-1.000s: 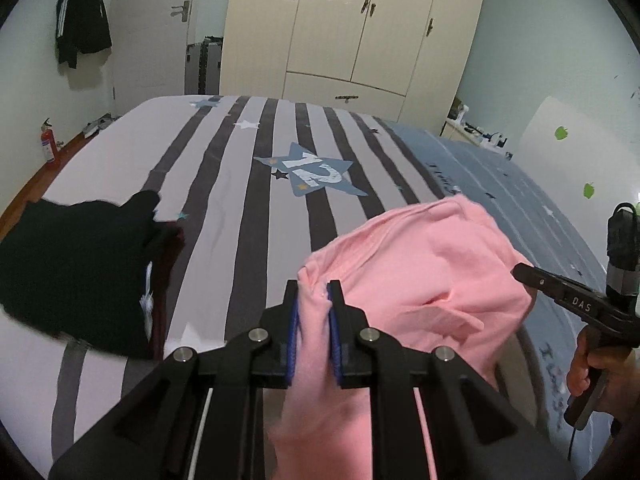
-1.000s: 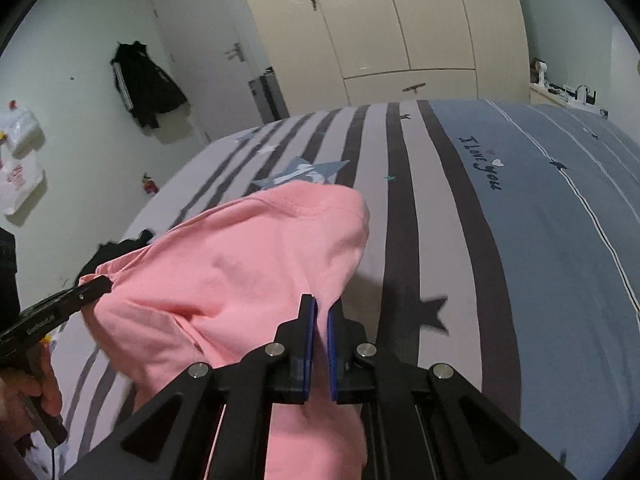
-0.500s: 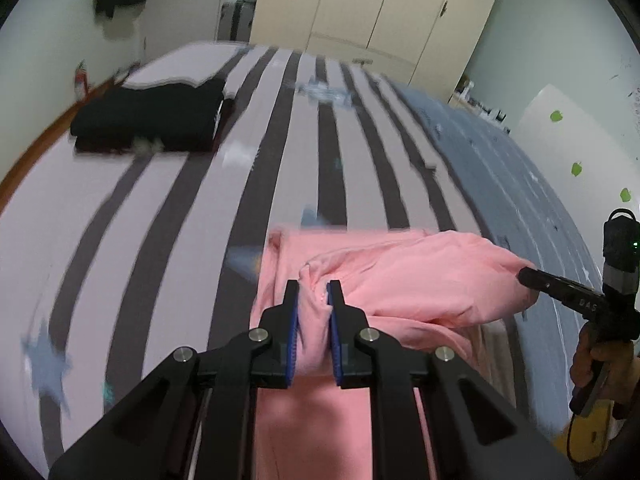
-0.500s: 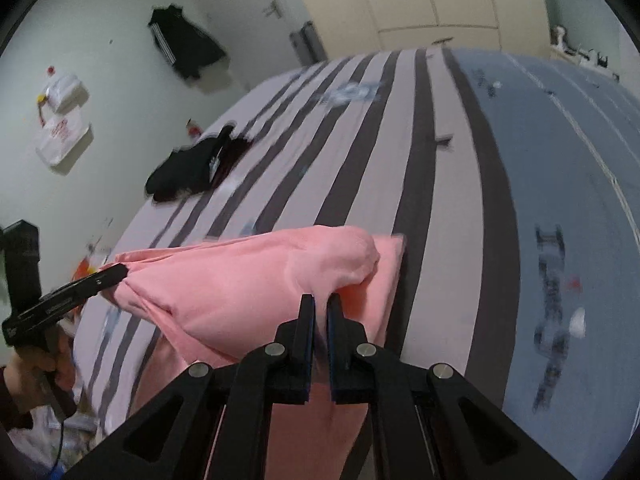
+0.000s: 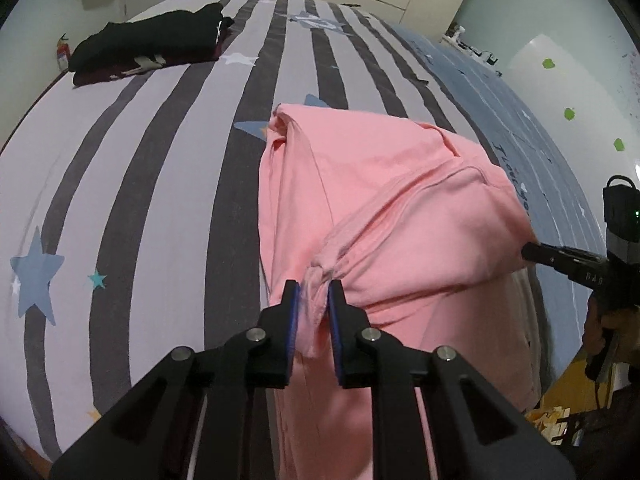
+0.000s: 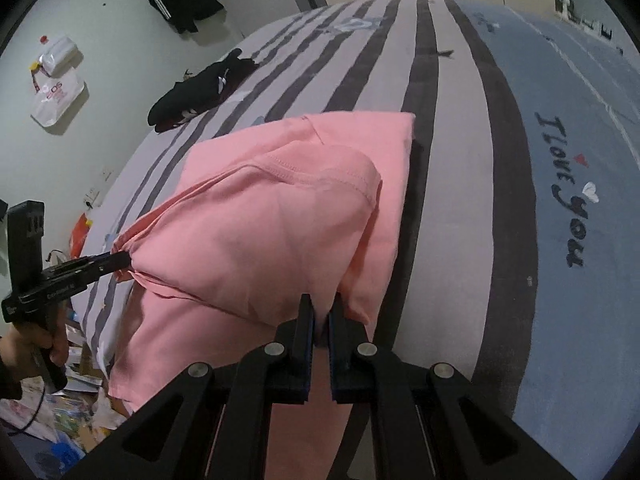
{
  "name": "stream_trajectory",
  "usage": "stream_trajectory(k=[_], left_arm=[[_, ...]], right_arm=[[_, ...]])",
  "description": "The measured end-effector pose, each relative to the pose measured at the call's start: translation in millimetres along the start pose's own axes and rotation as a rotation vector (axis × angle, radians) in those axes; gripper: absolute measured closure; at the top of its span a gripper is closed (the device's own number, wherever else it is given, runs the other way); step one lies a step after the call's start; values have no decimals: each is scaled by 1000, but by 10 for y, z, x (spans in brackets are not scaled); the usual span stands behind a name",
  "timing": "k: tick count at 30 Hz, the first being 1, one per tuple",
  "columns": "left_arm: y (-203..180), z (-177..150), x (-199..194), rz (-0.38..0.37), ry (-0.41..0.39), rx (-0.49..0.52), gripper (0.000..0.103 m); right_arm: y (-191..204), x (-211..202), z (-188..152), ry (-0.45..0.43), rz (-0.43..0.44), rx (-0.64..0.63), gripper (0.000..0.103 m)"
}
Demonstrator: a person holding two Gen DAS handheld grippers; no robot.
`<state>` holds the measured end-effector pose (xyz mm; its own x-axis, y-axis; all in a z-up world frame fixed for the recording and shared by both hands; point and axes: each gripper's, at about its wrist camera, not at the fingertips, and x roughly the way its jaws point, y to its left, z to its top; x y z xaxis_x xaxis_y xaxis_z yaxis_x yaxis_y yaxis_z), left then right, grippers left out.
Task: Fold clothes
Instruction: 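Lift the pink T-shirt with both grippers and fold it over onto itself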
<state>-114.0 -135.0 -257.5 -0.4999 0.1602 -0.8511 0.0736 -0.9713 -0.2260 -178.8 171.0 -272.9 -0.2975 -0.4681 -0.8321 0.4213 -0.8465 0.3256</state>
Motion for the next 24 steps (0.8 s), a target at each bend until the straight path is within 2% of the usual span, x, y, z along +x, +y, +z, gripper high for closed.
stream_trajectory(k=[3, 5, 8, 13, 15, 17, 19, 21, 24], left_arm=[[2, -62, 3, -1, 11, 8, 92], [46, -123, 74, 5, 54, -3, 91], [67, -207, 15, 3, 75, -24, 88], [52, -279, -223, 22, 63, -47, 87], [42, -248, -354, 34, 33, -57, 87], [11, -150, -399, 25, -5, -76, 84], [-46, -36, -392, 20, -37, -85, 77], [-148, 108, -282, 7, -50, -58, 76], [-308, 277, -88, 1, -60, 10, 75]], right_arm=[[14, -29, -53, 0, 6, 6, 97], [-2, 4, -145, 30, 3, 3, 97], [6, 45, -223, 71, -14, 10, 94], [-22, -73, -259, 75, -37, 28, 92], [-48, -201, -276, 57, -48, 40, 92], [-46, -328, -256, 16, -56, 47, 86], [-28, -378, -193, -24, -70, 48, 68], [-42, -339, -107, -50, -80, 54, 59], [-60, -183, 50, -63, -74, 55, 59]])
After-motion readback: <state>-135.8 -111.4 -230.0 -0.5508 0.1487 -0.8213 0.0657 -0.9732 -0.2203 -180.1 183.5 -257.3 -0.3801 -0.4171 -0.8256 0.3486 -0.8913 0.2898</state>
